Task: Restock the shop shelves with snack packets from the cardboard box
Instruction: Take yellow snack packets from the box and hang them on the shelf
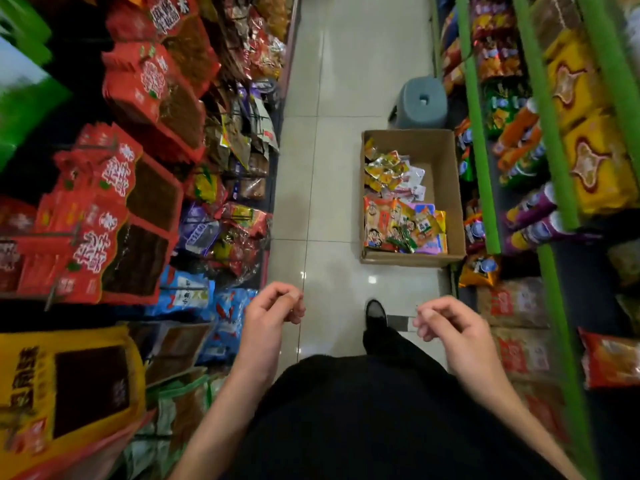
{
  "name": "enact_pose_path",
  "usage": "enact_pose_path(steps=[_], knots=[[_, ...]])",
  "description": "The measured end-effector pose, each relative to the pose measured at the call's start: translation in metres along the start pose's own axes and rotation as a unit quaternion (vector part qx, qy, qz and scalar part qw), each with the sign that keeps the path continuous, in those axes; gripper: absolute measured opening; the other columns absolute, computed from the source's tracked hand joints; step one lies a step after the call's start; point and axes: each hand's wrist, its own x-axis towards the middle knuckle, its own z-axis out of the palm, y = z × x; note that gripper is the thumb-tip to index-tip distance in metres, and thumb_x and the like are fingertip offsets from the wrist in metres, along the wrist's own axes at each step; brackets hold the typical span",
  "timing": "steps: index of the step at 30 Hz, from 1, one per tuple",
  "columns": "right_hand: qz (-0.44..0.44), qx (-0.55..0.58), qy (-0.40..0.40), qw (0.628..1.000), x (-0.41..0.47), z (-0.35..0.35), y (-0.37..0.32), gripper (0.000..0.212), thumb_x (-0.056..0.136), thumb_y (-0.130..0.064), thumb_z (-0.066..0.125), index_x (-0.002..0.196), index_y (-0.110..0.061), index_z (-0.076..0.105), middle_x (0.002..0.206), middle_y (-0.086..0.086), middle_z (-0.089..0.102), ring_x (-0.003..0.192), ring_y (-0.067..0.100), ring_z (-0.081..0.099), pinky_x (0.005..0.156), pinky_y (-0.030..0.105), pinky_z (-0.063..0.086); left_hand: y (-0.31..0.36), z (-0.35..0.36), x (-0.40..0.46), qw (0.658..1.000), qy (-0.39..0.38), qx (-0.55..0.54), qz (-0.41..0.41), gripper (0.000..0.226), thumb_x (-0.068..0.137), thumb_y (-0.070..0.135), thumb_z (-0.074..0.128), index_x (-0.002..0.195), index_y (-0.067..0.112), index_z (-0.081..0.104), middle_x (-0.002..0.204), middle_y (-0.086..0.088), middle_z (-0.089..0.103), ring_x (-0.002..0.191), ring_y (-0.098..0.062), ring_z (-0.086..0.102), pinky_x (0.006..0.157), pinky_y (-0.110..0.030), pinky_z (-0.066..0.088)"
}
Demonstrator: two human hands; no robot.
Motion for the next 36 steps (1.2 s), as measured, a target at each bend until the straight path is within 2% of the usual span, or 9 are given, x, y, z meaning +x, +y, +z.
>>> enact_pose_path(steps=[4, 8, 13, 15, 19, 24, 27, 32, 36], knots=[[-0.011, 0.009, -0.055, 0.998, 0.094, 0.007, -0.05, 0.023, 0.096, 0.0, 0.057, 0.083, -0.016, 0.069, 0.076, 0.007, 0.069, 0.067, 0.014, 0.061, 0.065, 0.023, 0.052, 0.035, 0.013, 0.04, 1.0, 0.019, -0.001, 0.006, 0.017, 0.083, 0.018, 0.058, 0.069, 0.022, 0.067, 0.066, -0.003, 0.058, 0.067, -0.016, 0.053, 0.068, -0.031, 0.044], [-0.028, -0.007, -0.101, 0.994, 0.171, 0.032, -0.09, 0.021, 0.096, 0.002, 0.056, 0.085, -0.01, 0.068, 0.075, 0.006, 0.068, 0.066, 0.013, 0.06, 0.062, 0.019, 0.051, 0.061, 0.012, 0.094, 0.997, 0.07, -0.019, 0.0, 0.014, 0.081, 0.019, 0.059, 0.069, 0.02, 0.067, 0.065, -0.001, 0.058, 0.067, -0.016, 0.053, 0.069, -0.035, 0.041], [-0.009, -0.042, -0.115, 0.992, 0.257, 0.078, -0.121, 0.018, 0.096, -0.002, 0.056, 0.085, -0.01, 0.068, 0.077, 0.005, 0.069, 0.067, 0.012, 0.061, 0.062, 0.019, 0.052, 0.088, -0.006, 0.189, 0.997, 0.072, 0.009, 0.011, 0.019, 0.076, 0.037, 0.061, 0.07, 0.02, 0.065, 0.066, 0.002, 0.059, 0.067, -0.014, 0.055, 0.068, -0.031, 0.044], [-0.011, -0.038, -0.1, 0.994, 0.289, 0.101, -0.135, 0.017, 0.096, -0.001, 0.056, 0.086, -0.008, 0.068, 0.076, 0.007, 0.068, 0.067, 0.013, 0.061, 0.062, 0.021, 0.052, 0.107, -0.02, 0.237, 0.998, 0.062, 0.006, 0.016, 0.015, 0.081, 0.029, 0.061, 0.07, 0.02, 0.065, 0.067, 0.0, 0.059, 0.068, -0.016, 0.055, 0.067, -0.031, 0.044], [-0.016, -0.027, -0.096, 0.995, 0.343, 0.136, -0.17, 0.016, 0.096, -0.003, 0.056, 0.087, -0.008, 0.069, 0.078, 0.006, 0.068, 0.068, 0.012, 0.063, 0.061, 0.018, 0.052, 0.16, -0.041, 0.317, 0.997, 0.07, -0.01, 0.036, 0.014, 0.085, 0.02, 0.058, 0.073, 0.018, 0.065, 0.067, -0.001, 0.061, 0.068, -0.012, 0.056, 0.065, -0.02, 0.046], [-0.034, 0.004, -0.082, 0.996, 0.405, 0.15, -0.199, 0.021, 0.096, -0.006, 0.058, 0.086, -0.018, 0.071, 0.08, 0.008, 0.07, 0.072, 0.016, 0.065, 0.064, 0.021, 0.054, 0.205, -0.052, 0.387, 0.996, 0.06, 0.02, 0.055, 0.019, 0.082, 0.03, 0.062, 0.074, 0.013, 0.063, 0.071, -0.002, 0.06, 0.074, -0.02, 0.054, 0.078, -0.041, 0.041], [-0.036, 0.018, -0.078, 0.996, 0.455, 0.158, -0.21, 0.028, 0.096, -0.003, 0.058, 0.082, -0.023, 0.071, 0.079, 0.01, 0.069, 0.071, 0.016, 0.064, 0.063, 0.023, 0.053, 0.223, -0.05, 0.428, 0.996, 0.063, 0.042, 0.043, 0.025, 0.079, 0.039, 0.062, 0.077, 0.014, 0.065, 0.071, -0.002, 0.06, 0.073, -0.018, 0.056, 0.076, -0.04, 0.043], [-0.044, 0.02, -0.118, 0.992, 0.559, 0.169, -0.232, 0.031, 0.095, 0.0, 0.058, 0.081, -0.024, 0.071, 0.078, 0.009, 0.07, 0.068, 0.014, 0.064, 0.062, 0.021, 0.053, 0.254, -0.031, 0.51, 0.994, 0.087, 0.052, 0.03, 0.019, 0.079, 0.038, 0.063, 0.076, 0.02, 0.067, 0.071, -0.002, 0.061, 0.073, -0.02, 0.057, 0.074, -0.041, 0.045], [-0.049, 0.028, -0.114, 0.992, 0.657, 0.151, -0.266, 0.031, 0.095, 0.003, 0.058, 0.078, -0.02, 0.069, 0.073, 0.006, 0.07, 0.064, 0.012, 0.062, 0.062, 0.018, 0.052, 0.29, 0.022, 0.584, 0.994, 0.1, 0.043, 0.019, 0.013, 0.083, 0.023, 0.06, 0.072, 0.018, 0.066, 0.068, 0.0, 0.061, 0.068, -0.013, 0.056, 0.068, -0.029, 0.045]])
